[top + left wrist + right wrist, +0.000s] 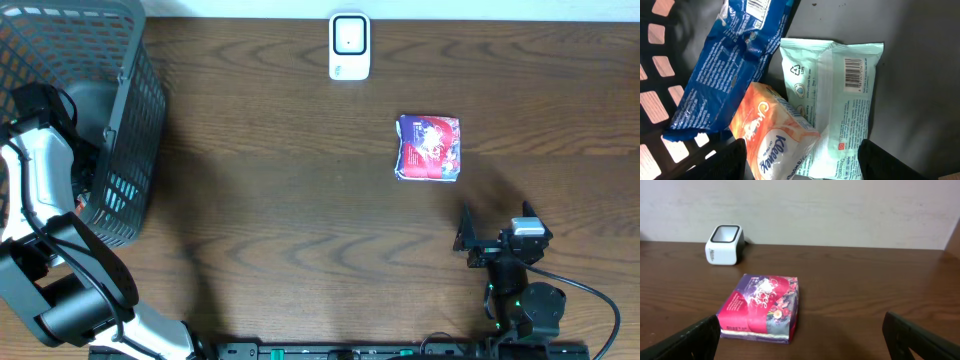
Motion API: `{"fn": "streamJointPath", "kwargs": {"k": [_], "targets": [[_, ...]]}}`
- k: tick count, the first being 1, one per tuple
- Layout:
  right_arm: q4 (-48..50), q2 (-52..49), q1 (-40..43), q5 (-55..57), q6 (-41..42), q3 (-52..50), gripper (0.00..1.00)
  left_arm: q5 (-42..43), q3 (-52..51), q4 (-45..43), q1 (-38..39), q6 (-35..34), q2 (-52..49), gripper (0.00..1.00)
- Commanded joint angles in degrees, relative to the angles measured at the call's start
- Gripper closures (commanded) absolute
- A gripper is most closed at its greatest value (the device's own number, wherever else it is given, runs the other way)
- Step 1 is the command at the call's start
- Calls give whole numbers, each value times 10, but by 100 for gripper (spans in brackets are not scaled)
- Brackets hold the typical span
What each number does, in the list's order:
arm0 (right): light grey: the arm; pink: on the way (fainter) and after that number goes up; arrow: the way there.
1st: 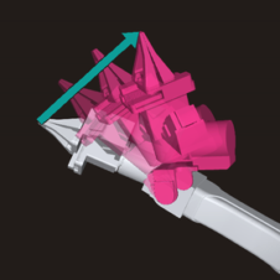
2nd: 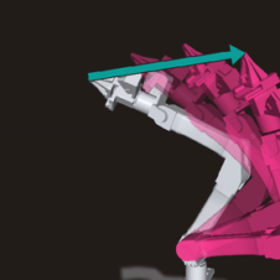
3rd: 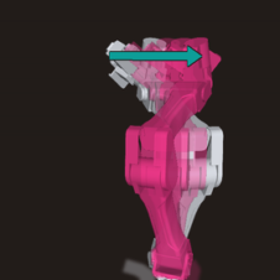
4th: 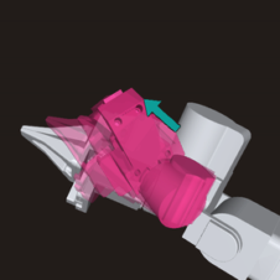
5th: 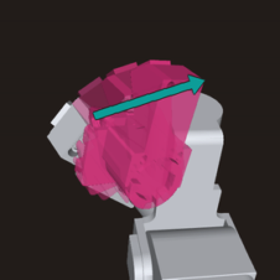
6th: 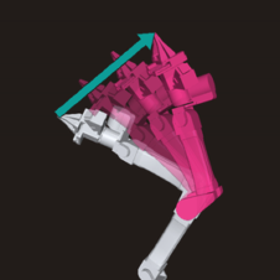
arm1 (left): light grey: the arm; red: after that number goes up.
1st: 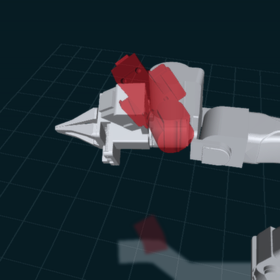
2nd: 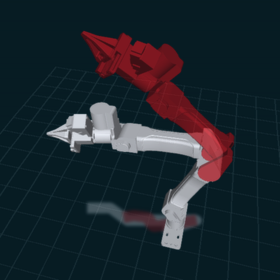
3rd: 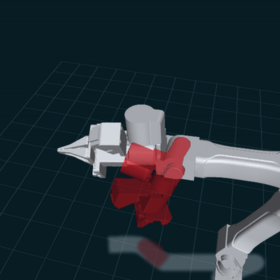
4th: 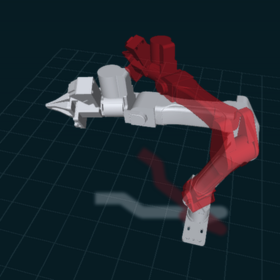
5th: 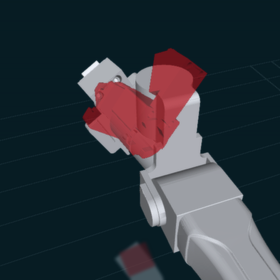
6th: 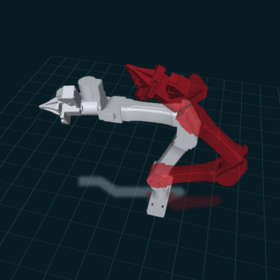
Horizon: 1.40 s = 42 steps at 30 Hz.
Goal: Scan the item barcode
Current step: 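Move the left gripper back into the basket and grasp the orange packet, then carry the orange packet to the table beside the box and release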
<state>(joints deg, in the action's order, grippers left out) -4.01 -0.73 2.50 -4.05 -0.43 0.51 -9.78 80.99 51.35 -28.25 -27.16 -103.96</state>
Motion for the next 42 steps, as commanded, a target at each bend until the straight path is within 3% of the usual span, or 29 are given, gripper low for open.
{"fn": "streamJointPath", "kwargs": {"k": [1,12,19,26,33,42], "targets": [[-1,2,3,-1,8,-2,1,-14,-3,0,-2,8,-10,32],[-1,2,3,-1,8,-2,1,-18,-3,-7,-9,8,-56,40],[-1,2,3,-1,8,-2,1,-18,-1,-13,-9,7,-54,92],[-1,2,3,-1,8,-2,1,7,13,3,-9,7,-11,92],[-1,2,3,-1,8,-2,1,64,15,3,-9,7,123,93],[-1,2,3,-1,8,-2,1,262,15,-24,10,24,330,93]]}}
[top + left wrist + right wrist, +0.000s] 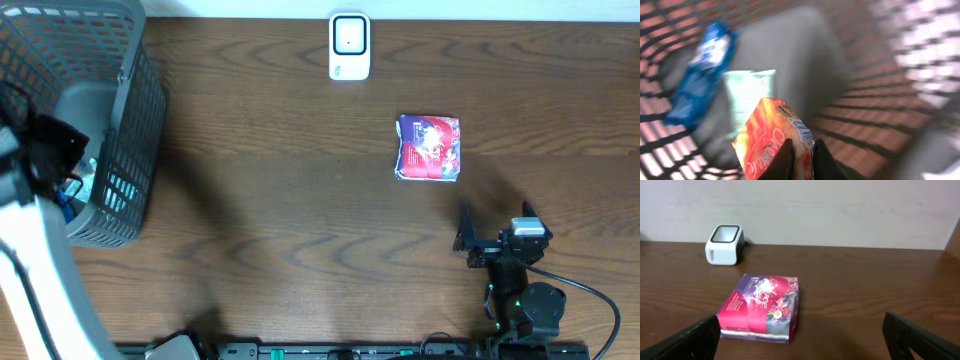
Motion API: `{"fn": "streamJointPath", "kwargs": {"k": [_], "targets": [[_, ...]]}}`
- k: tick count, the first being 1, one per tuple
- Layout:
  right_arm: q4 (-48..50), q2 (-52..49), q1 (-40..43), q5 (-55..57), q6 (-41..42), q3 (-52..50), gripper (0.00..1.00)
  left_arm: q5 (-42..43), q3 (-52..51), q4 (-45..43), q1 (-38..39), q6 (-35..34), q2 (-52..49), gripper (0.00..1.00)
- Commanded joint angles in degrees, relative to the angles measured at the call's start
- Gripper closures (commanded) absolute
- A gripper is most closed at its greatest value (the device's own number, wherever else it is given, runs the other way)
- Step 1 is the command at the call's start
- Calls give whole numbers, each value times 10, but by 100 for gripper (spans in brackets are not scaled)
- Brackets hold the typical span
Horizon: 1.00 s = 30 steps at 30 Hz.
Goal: Scan the item barcode
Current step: 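Carry the orange packet to the table beside the box and release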
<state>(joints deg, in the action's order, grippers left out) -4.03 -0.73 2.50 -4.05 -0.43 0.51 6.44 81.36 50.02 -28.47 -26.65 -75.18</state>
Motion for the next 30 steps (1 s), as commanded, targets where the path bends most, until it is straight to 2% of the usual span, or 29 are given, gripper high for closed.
{"fn": "streamJointPath", "kwargs": {"k": [1,4,9,14,18,23,30], "targets": [[-1,2,3,-1,8,-2,1,132,11,-24,22,40,64,93],[-1,2,3,-1,8,-2,1,186,11,-67,66,111,118,93],[-1,2,3,-1,8,-2,1,186,11,-120,185,192,182,93],[-1,2,3,-1,8,-2,1,186,8,-132,290,198,175,93],[-1,2,3,-1,8,-2,1,186,-3,-132,391,276,130,93],[-1,2,3,-1,8,-2,1,186,-4,-149,500,370,28,93],[-1,2,3,-1,8,-2,1,184,-4,-239,581,391,-151,93]]}}
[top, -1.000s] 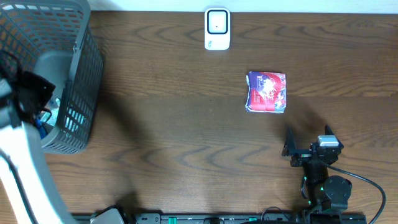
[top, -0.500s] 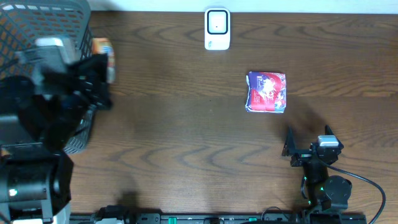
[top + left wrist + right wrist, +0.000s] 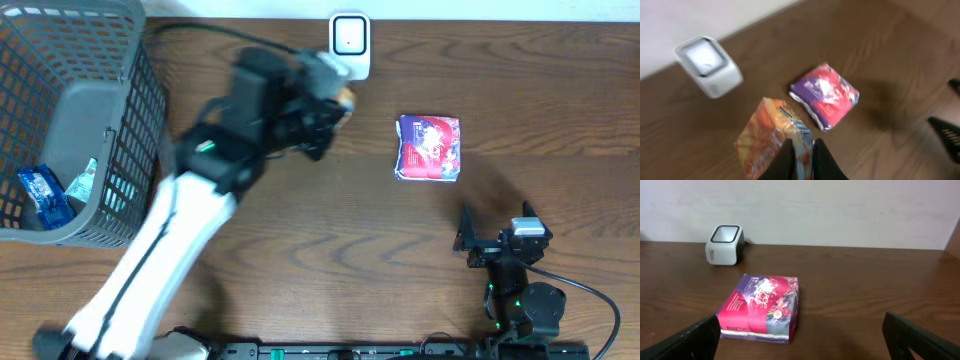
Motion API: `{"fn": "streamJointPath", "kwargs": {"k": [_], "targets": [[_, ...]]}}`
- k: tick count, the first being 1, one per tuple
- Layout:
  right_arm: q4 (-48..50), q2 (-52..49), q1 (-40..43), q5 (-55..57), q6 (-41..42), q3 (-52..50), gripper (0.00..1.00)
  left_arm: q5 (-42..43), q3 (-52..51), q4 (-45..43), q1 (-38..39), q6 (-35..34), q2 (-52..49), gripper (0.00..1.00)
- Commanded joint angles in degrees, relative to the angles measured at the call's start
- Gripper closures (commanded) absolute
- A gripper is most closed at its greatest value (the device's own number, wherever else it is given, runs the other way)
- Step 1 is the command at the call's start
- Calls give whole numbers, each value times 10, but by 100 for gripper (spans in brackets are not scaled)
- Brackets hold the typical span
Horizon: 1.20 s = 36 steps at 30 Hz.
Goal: Scan the item barcode
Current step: 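Carry the orange packet to the table beside the box and release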
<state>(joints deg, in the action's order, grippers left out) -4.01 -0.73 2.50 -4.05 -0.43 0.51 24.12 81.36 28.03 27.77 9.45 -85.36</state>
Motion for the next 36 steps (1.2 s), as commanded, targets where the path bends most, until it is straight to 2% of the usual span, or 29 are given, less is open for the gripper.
{"fn": "streamJointPath", "kwargs": {"k": [1,8,12,14,16,17,18,19,24,26,29,31,33,36], "targets": [[-1,2,3,-1,8,-2,1,7,-4,-31,23,30,-68,93],[-1,2,3,-1,8,-2,1,7,-4,-124,44,26,-204,92],[-1,2,3,-1,8,-2,1,8,-4,-164,57,-4,-251,92],[-1,2,3,-1,8,-2,1,8,-4,-177,64,-16,-270,76],[-1,2,3,-1,8,-2,1,7,-4,-182,70,-16,-285,71],[-1,2,3,-1,8,-2,1,7,-4,-182,72,-16,-290,63],[-1,2,3,-1,8,-2,1,7,-4,-182,74,-16,-296,41],[-1,2,3,-1,8,-2,1,7,-4,-181,75,-16,-300,25],[-1,2,3,-1,8,-2,1,7,-3,-181,73,-36,-293,26],[-1,2,3,-1,8,-2,1,7,-3,-180,70,-43,-281,35],[-1,2,3,-1,8,-2,1,4,-3,-169,63,-50,-263,42],[-1,2,3,-1,8,-2,1,-35,-3,-143,58,-74,-253,52],[-1,2,3,-1,8,-2,1,-98,-3,-107,54,-113,-250,66],[-1,2,3,-1,8,-2,1,-141,-4,-47,51,-225,-255,79]]}}
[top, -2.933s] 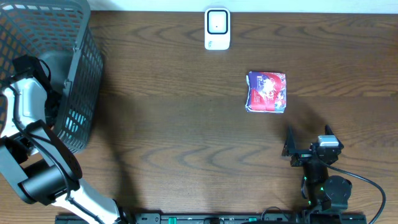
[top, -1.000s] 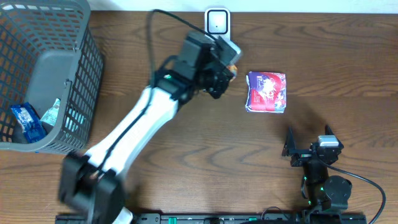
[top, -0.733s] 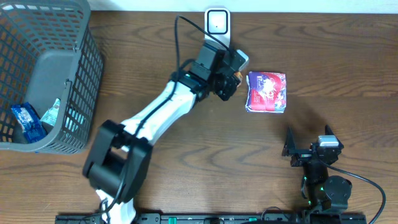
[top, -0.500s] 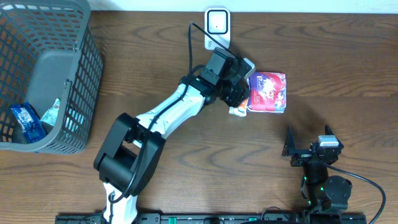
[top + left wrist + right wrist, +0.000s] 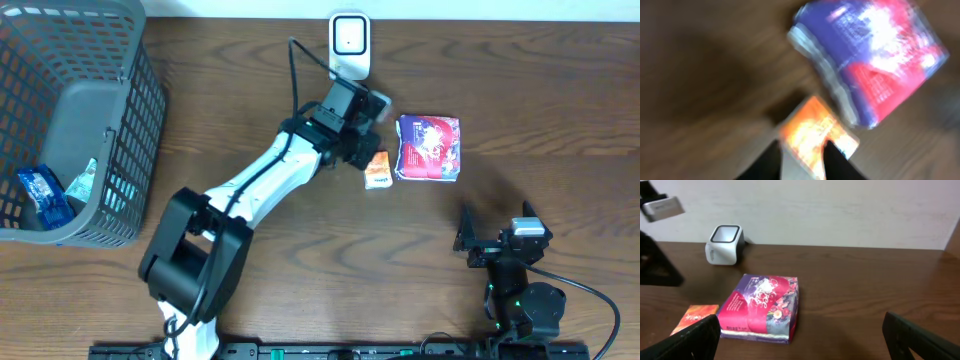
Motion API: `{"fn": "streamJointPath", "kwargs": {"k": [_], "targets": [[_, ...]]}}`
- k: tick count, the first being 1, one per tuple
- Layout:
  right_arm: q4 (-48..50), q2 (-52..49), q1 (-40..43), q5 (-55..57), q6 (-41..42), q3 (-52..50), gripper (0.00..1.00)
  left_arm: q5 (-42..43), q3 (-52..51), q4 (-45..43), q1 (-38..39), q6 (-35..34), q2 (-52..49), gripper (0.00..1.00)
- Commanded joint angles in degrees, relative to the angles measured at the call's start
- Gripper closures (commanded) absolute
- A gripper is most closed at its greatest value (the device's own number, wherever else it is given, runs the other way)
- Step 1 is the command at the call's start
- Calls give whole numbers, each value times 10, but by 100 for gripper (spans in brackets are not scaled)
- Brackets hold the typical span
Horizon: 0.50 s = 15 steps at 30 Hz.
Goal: Scan the item barcode
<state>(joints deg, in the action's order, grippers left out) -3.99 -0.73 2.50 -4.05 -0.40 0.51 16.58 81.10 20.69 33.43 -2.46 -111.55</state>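
Observation:
An orange tissue pack lies flat on the table just left of a purple-and-pink pack. It also shows as the orange pack in the right wrist view, and blurred as the orange pack under my left wrist. My left gripper hovers right over it, the left gripper open with its fingers standing wider than the pack. The white scanner stands at the back edge. My right gripper rests open at the front right, empty.
A grey mesh basket stands at the far left, holding a blue pack and a pale green pack. The purple-and-pink pack lies between the right gripper and the scanner.
My left gripper was shut on the orange pack in the air near the scanner. Now the pack lies on the table beside the purple pack and the fingers stand apart. The right arm has not moved.
My left gripper was open over the packs inside the basket. Then it was shut on the orange pack, lifted within the basket. Then it held the pack by the scanner. Now the pack lies on the table next to the purple pack.

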Motion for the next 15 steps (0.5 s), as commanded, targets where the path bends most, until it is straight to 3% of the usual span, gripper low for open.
{"fn": "streamJointPath", "kwargs": {"k": [1,3,5,10,15], "targets": [[-1,2,3,-1,8,-2,1,-65,-1,45,-5,-154,5,79],[-1,2,3,-1,8,-2,1,-50,-1,76,-2,-229,3,80],[-1,2,3,-1,8,-2,1,-40,-3,93,5,-261,2,86],[-1,2,3,-1,8,-2,1,-44,-3,106,31,-266,2,92],[-1,2,3,-1,8,-2,1,-118,-4,106,47,-266,2,92]]}}
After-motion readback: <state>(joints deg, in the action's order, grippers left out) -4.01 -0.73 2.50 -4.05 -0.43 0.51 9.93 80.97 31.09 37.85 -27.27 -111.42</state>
